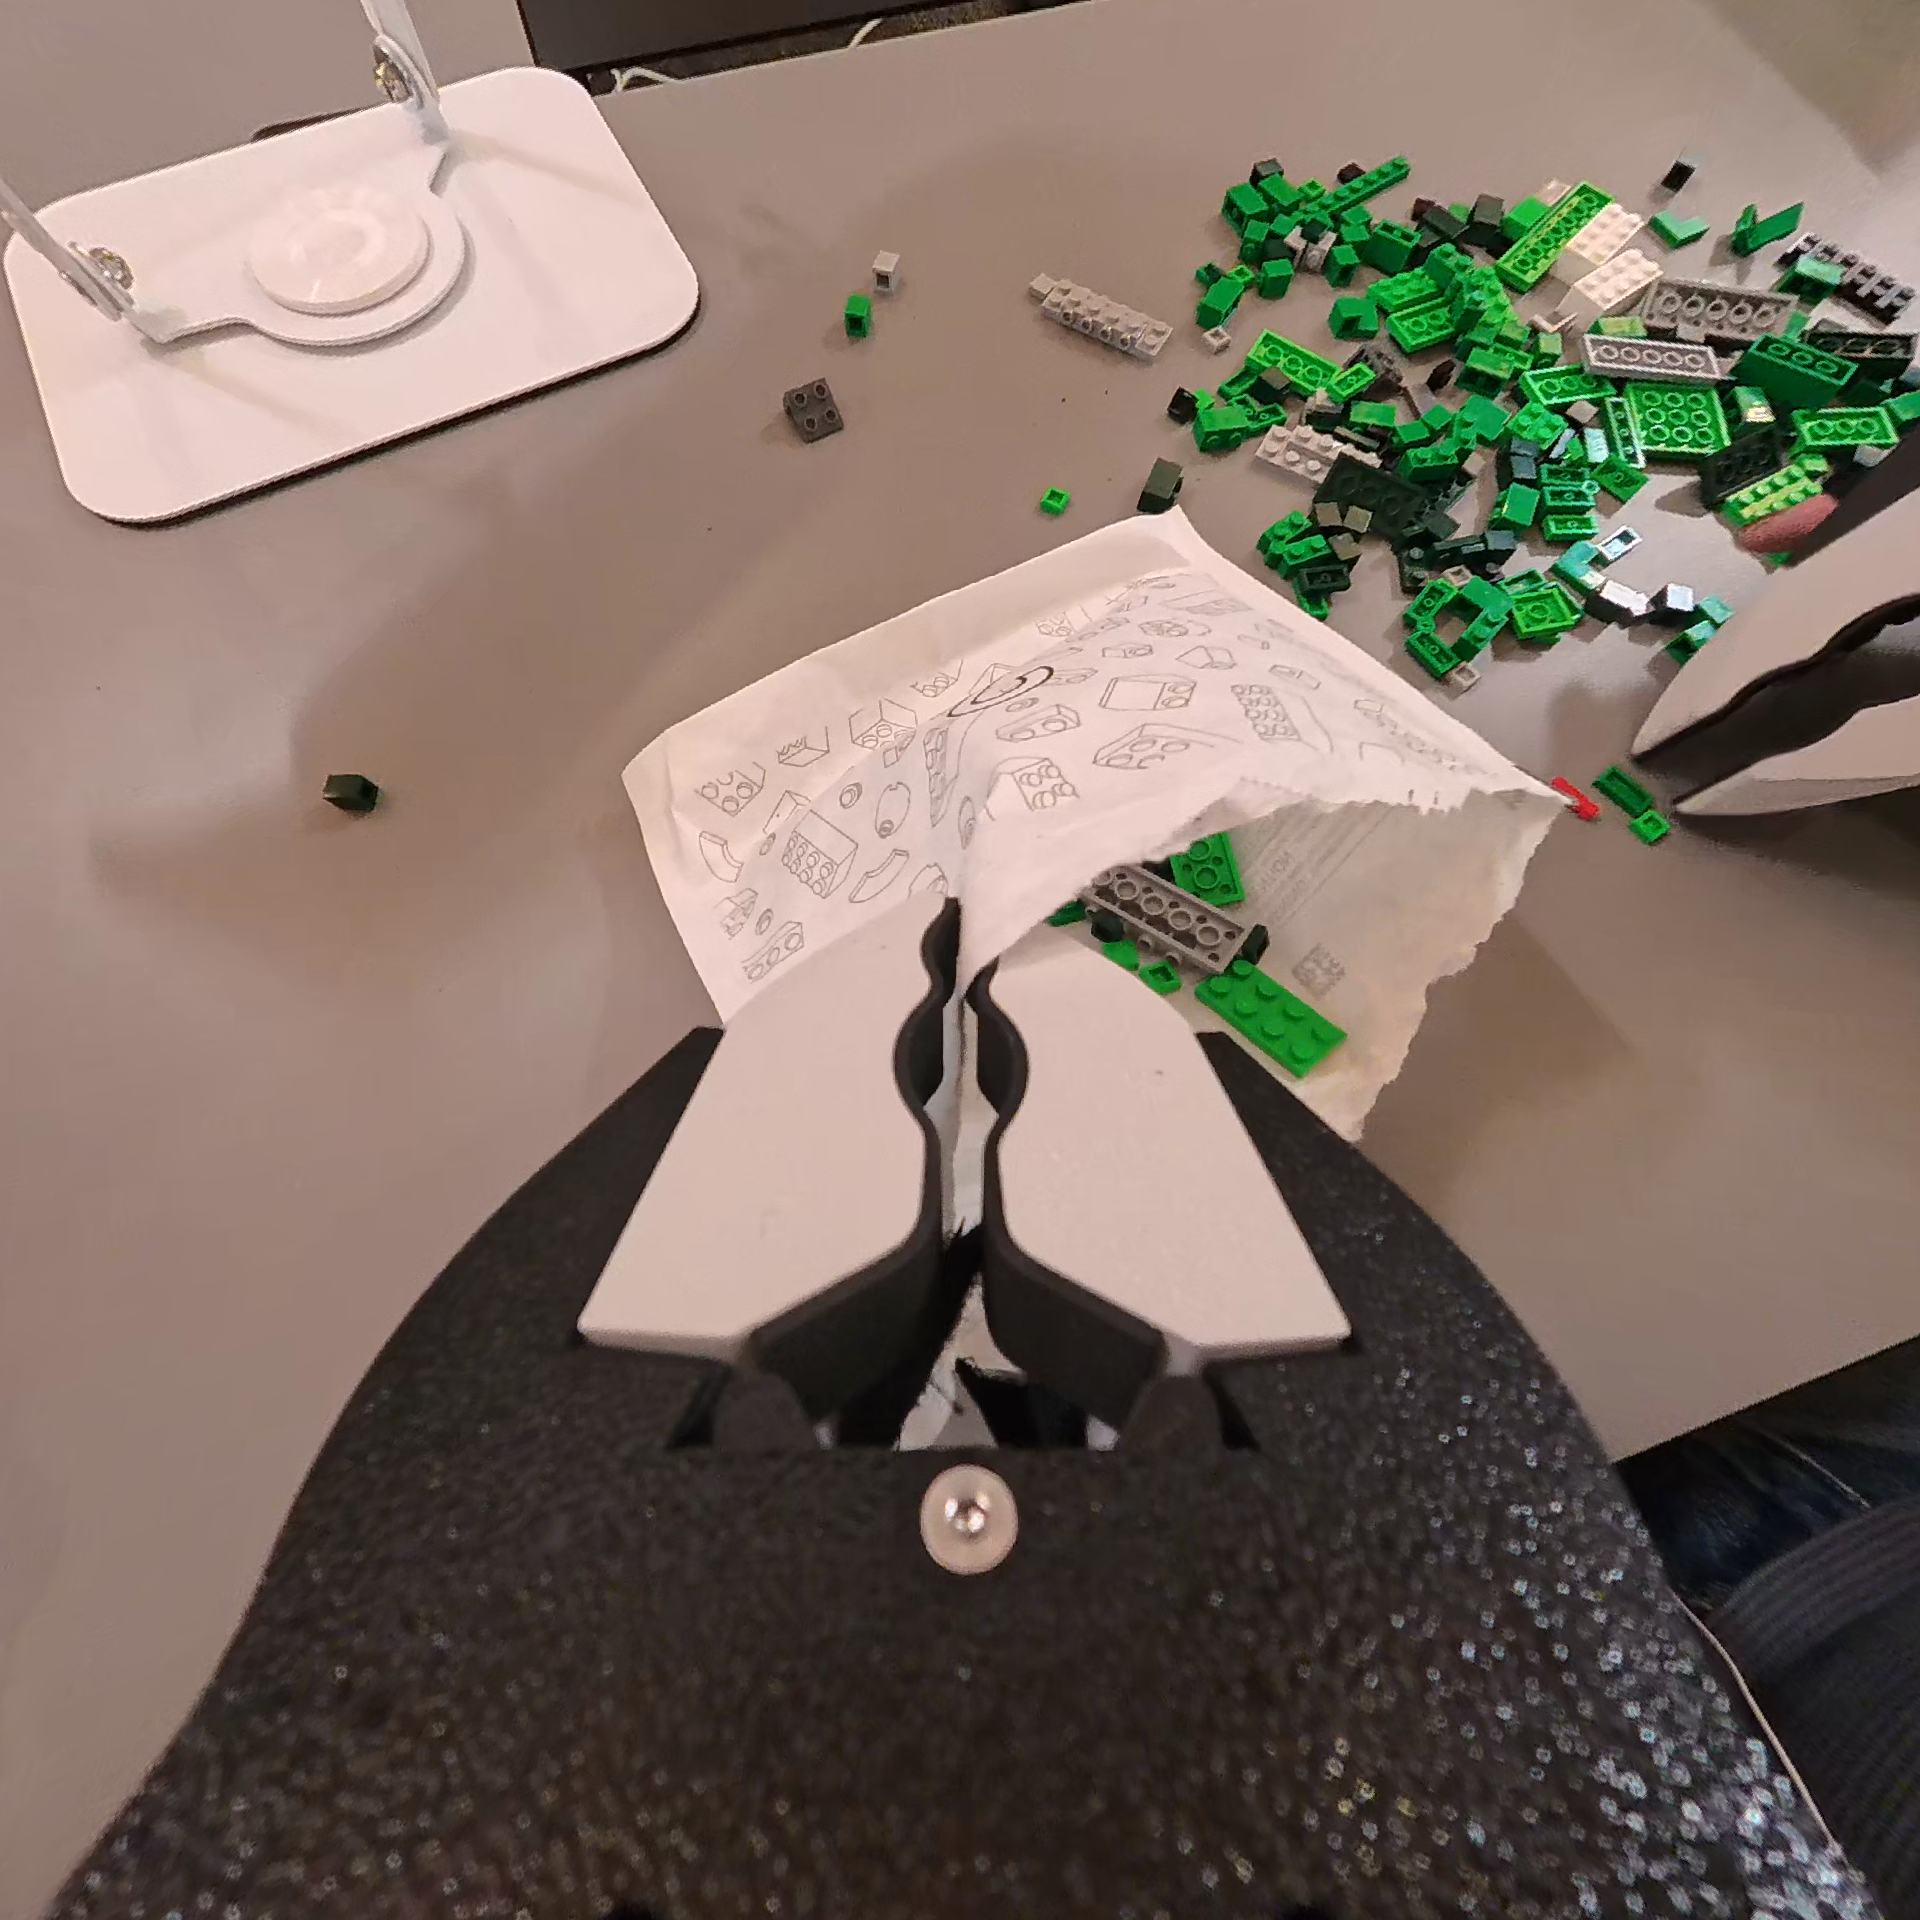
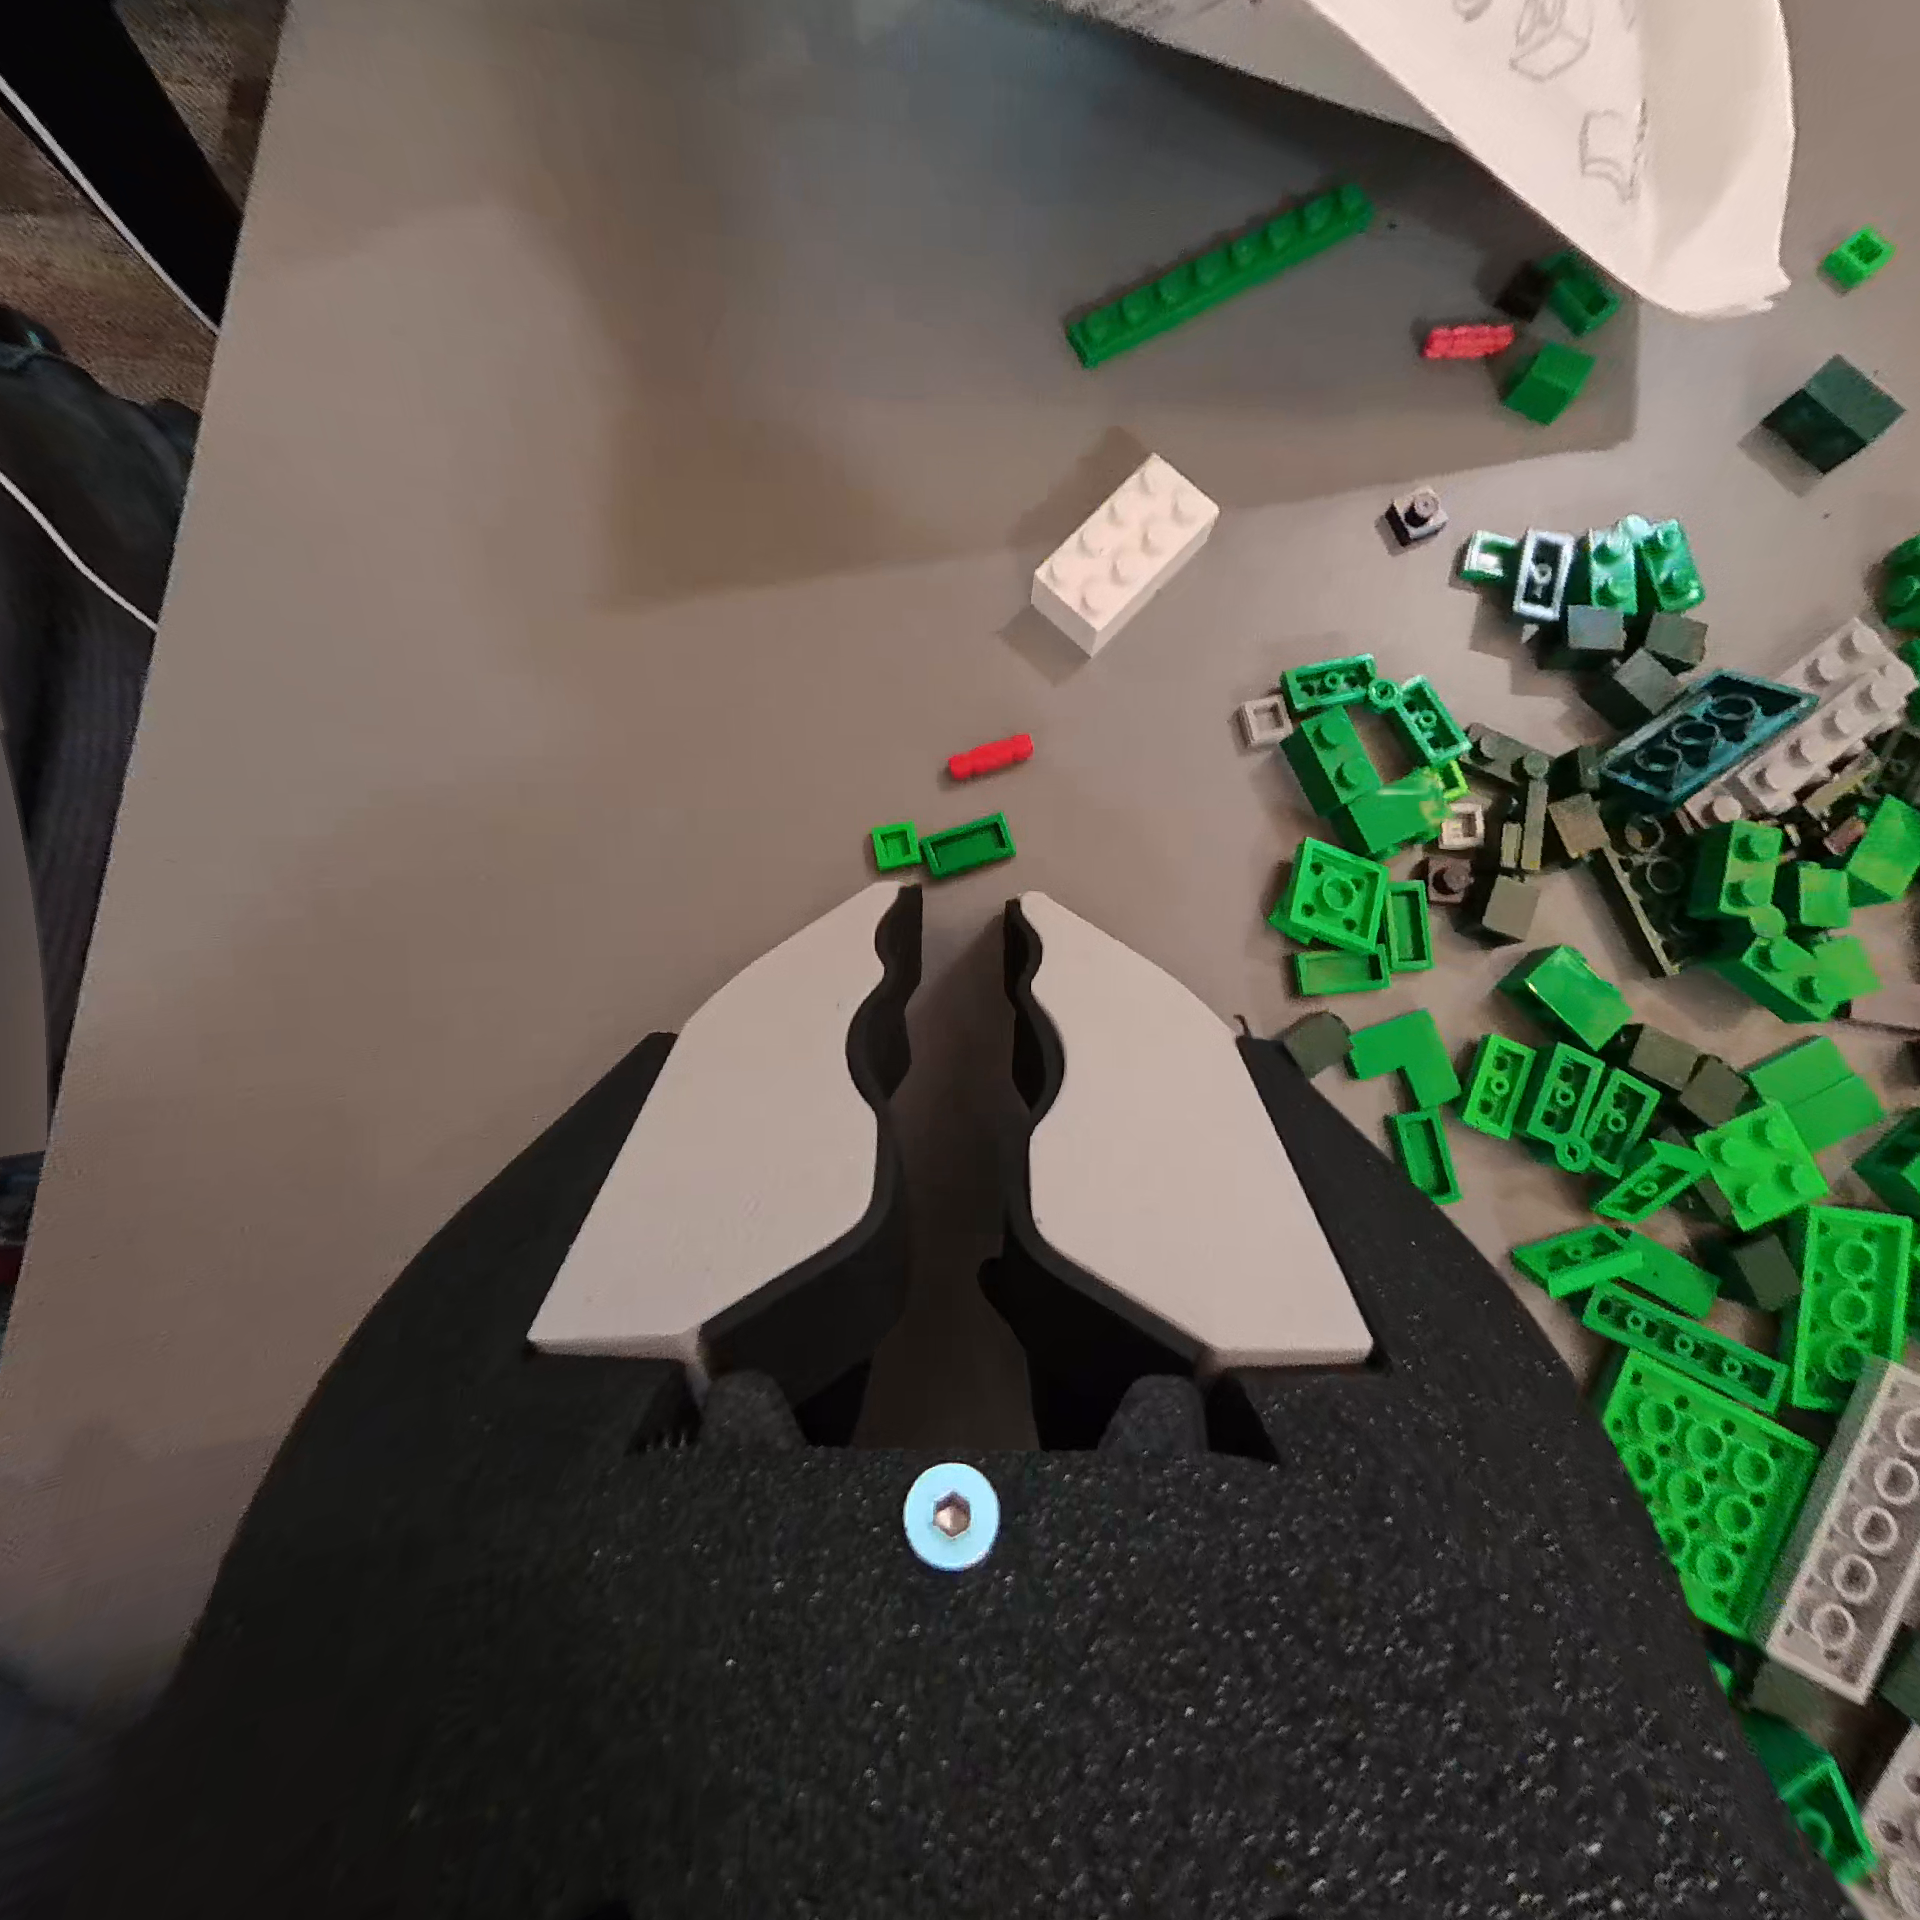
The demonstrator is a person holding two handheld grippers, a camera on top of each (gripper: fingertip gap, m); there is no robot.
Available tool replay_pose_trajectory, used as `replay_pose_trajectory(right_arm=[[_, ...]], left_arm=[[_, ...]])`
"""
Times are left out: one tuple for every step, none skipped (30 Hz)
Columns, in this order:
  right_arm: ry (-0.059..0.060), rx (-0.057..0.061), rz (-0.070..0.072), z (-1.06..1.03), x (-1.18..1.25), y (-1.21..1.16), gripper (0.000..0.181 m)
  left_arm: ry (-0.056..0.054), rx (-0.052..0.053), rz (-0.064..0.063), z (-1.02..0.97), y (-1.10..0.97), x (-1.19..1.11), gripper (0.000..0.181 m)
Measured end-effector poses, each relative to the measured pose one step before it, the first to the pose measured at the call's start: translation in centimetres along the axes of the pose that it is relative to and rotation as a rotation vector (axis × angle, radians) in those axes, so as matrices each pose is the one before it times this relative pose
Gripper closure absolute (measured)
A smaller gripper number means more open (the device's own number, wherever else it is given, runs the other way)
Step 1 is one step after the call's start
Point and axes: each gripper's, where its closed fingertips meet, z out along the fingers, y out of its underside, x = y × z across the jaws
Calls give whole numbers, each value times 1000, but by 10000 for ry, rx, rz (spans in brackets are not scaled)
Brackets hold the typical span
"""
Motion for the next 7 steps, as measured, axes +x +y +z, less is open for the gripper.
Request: replay_pose_trajectory(right_arm=[[-98,-1,-7,123,-146,-160,167],[-91,-17,48,103,-100,-149,166],[-8,-18,-11,103,53,-118,165],[69,2,-97,95,151,-99,164],[39,8,-84,79,100,-82,163],[7,4,-38,52,58,-65,163],[24,11,-40,47,70,-46,163]], left_arm=[[15,-10,5,22,15,35,181],[15,-5,5,19,1,45,181],[9,-4,7,5,-1,27,181],[9,-6,9,11,8,35,181],[7,-4,6,-2,4,24,181],[13,-7,4,10,10,34,181],[18,-11,2,-7,13,43,181]])
